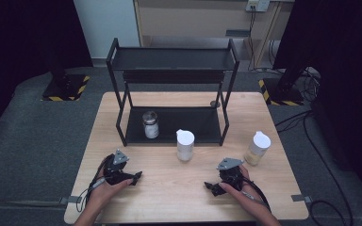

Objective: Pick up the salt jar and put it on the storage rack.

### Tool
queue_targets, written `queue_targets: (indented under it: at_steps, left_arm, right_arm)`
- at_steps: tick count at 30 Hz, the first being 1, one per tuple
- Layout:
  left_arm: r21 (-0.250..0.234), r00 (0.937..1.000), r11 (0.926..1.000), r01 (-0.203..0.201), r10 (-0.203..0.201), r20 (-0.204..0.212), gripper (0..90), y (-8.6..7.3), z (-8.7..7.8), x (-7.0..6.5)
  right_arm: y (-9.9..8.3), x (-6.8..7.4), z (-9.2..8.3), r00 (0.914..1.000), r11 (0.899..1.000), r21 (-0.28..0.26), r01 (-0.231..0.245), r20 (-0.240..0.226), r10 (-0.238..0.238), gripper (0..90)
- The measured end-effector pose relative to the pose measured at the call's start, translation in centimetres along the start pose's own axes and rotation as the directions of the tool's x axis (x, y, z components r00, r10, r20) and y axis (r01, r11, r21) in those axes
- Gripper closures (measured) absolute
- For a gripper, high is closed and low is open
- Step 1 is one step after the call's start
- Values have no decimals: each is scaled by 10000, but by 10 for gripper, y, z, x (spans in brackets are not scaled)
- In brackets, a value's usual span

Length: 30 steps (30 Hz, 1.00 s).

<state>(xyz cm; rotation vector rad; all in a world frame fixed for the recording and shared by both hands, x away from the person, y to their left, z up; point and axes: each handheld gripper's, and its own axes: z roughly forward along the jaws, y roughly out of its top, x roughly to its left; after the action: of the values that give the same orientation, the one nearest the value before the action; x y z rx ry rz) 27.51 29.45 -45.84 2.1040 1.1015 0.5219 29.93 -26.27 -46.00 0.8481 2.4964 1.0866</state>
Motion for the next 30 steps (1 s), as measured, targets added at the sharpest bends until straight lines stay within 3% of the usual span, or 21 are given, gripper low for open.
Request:
queue_targets:
  at_steps: [30]
  left_arm:
    - [15,9998,10000,-86,85,152,0,-2,-2,2]
  right_arm:
    - [-1,2,-1,10000,10000,0,-57,70,57,10]
